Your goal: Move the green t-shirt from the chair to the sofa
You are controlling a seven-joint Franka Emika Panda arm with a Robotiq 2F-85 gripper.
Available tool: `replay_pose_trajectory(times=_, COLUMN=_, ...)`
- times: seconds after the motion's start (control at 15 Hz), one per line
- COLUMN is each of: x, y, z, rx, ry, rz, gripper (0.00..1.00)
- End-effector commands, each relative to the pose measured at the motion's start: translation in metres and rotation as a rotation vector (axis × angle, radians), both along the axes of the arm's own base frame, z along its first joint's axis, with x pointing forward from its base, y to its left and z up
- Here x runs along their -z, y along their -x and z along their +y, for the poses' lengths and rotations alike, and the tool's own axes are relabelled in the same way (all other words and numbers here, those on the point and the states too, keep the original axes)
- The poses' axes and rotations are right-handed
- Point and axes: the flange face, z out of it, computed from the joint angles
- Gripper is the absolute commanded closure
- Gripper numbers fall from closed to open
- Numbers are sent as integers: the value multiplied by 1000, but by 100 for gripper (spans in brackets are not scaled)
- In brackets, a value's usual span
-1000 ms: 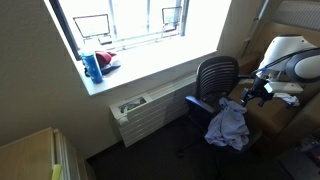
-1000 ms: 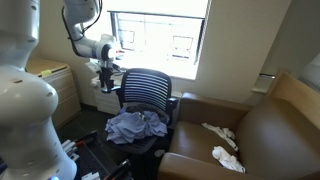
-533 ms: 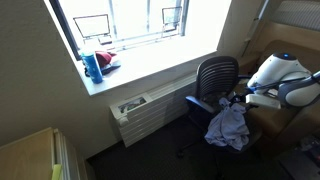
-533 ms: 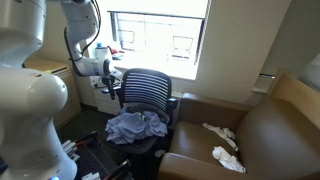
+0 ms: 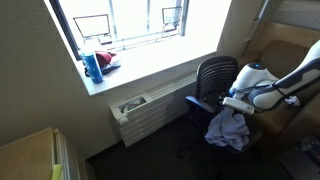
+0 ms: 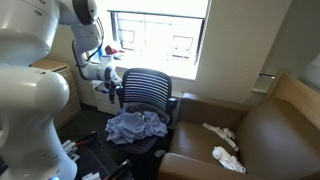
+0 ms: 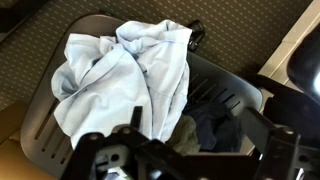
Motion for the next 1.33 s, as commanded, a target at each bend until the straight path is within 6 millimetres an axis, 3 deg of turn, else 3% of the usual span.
replay_pose_trajectory(times=0.0, x=3, y=1, z=-3, rx=-7, ry=24, rz=-33, gripper=0)
replay_pose_trajectory(times=0.4, x=30, y=-77, z=-37, rx=340, ry=-61, rz=-118, gripper=0)
replay_pose_trajectory(times=0.53, x=44, y=-104, z=-53, rx=450, ry=-96, rz=-114, gripper=0)
replay_pose_trajectory(times=0.67, x=70, y=-127, z=-73, rx=559, ry=-104, rz=-55, gripper=0)
replay_pose_trajectory(times=0.73, x=46, y=-106, z=-67, rx=472, ry=-75, rz=-94, gripper=0)
replay_pose_trajectory(times=0.87, x=58, y=-114, z=-77, rx=488, ry=-71, rz=-94, gripper=0)
replay_pose_trajectory(times=1.13, x=54, y=-106, z=-64, rx=448, ry=-109, rz=-106, gripper=0)
replay_pose_trajectory(times=1.27, x=76, y=-109, z=-67, rx=473, ry=-119, rz=-56, gripper=0)
